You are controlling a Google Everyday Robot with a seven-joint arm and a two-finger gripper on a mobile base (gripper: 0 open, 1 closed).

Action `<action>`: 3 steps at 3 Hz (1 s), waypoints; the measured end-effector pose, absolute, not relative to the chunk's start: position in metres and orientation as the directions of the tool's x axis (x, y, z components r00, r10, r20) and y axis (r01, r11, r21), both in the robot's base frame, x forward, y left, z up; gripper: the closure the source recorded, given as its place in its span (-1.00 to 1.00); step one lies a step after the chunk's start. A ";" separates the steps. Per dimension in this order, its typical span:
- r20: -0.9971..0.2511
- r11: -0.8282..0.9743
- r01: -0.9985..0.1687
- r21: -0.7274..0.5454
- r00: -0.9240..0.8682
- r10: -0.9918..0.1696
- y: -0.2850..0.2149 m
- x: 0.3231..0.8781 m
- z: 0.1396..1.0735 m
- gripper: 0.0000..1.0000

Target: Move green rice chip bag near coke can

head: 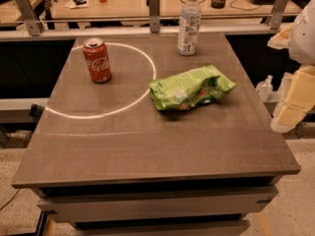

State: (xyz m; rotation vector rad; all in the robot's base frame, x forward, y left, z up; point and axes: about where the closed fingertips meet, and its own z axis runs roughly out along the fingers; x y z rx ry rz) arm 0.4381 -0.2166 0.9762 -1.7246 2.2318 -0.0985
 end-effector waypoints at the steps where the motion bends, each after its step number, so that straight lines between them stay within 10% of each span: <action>1: -0.207 0.270 -0.931 -0.246 -0.221 -0.953 -0.217 0.438 0.976 -1.00; 3: -0.356 0.308 -0.875 -0.373 -0.171 -0.919 -0.219 0.505 0.999 -1.00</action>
Offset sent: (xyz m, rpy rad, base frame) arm 0.0633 -0.0039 0.0277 0.1699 -0.2174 -0.0328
